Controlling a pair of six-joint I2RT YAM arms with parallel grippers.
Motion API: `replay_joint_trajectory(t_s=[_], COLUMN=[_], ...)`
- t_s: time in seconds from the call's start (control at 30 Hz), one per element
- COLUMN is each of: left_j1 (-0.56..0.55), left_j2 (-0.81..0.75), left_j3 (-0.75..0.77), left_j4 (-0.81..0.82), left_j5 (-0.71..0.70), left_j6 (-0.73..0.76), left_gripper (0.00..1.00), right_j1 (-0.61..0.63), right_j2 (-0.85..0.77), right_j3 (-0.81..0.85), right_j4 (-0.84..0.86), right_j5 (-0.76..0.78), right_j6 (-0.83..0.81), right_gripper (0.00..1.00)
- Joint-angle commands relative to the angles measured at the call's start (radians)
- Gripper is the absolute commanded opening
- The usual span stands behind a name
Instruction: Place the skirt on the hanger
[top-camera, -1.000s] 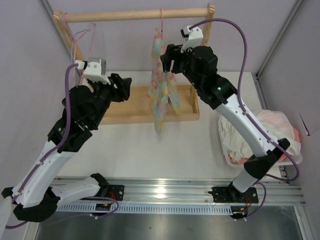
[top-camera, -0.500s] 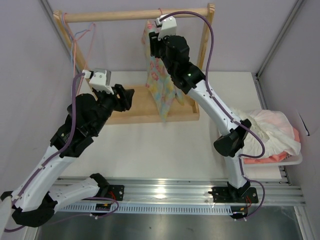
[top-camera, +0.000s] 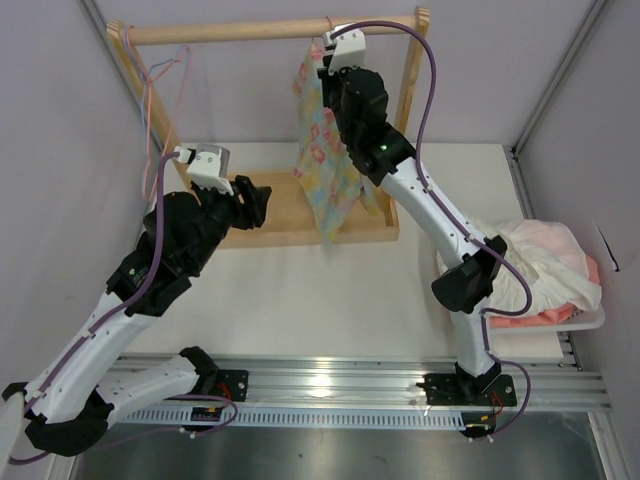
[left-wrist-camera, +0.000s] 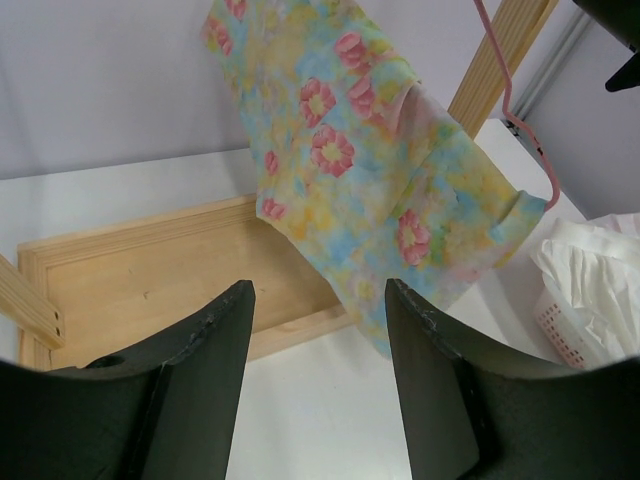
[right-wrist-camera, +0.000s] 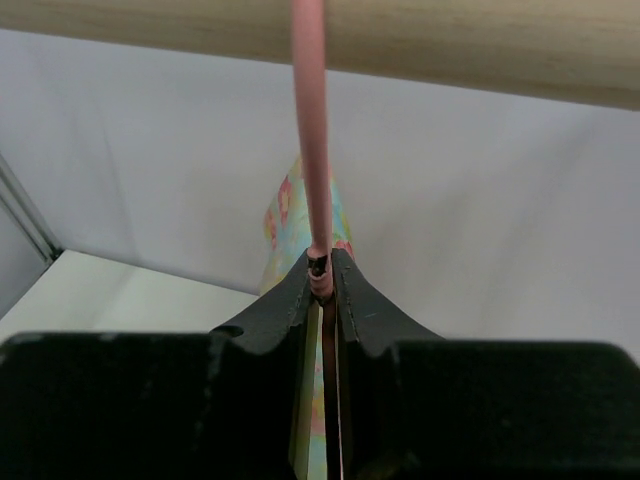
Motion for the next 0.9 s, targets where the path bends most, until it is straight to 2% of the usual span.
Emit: replay_joint_trajectory(t_s=[0.0, 0.53, 0.63, 0.67, 0.77, 0.8, 0.87], left_j1=[-0.001, -0.001, 0.000, 0.000, 0.000, -0.001, -0.001], left_j2=[-0.006, 0.014, 0.014, 0.014, 0.008, 0.007, -0.006], left_j3=[-0.005, -0.015, -0.014, -0.015, -0.020, -0.028, -0.032], left_j4=[0.042, 0.051, 0.050, 0.048, 0.047, 0.044, 0.042], left_j5=[0.020, 0.029, 0.032, 0.032, 0.031, 0.029, 0.027], left_j6=[-0.014, -0.018, -0.020, -0.020, -0.023, -0.023, -0.023], left_gripper=[0.61, 0.61, 0.61, 0.61, 0.61, 0.61, 0.61], right_j1=[-0.030, -0.165, -0.176, -0.176, -0.174, -0.174, -0.169], right_j2=[-0.079, -0.252, -0.272, -0.277, -0.289, -0.295, -0.329], right_j3=[-0.013, -0.202, -0.226, -0.231, -0.237, -0.241, -0.274], right_j4=[0.050, 0.047, 0.038, 0.033, -0.002, -0.010, -0.025], right_j5=[0.054, 0.042, 0.036, 0.028, 0.008, 0.001, -0.007], right_j6=[-0.026, 0.014, 0.024, 0.028, 0.049, 0.055, 0.075], right_gripper=[0.14, 0.13, 0.17, 0.20, 0.46, 0.60, 0.73])
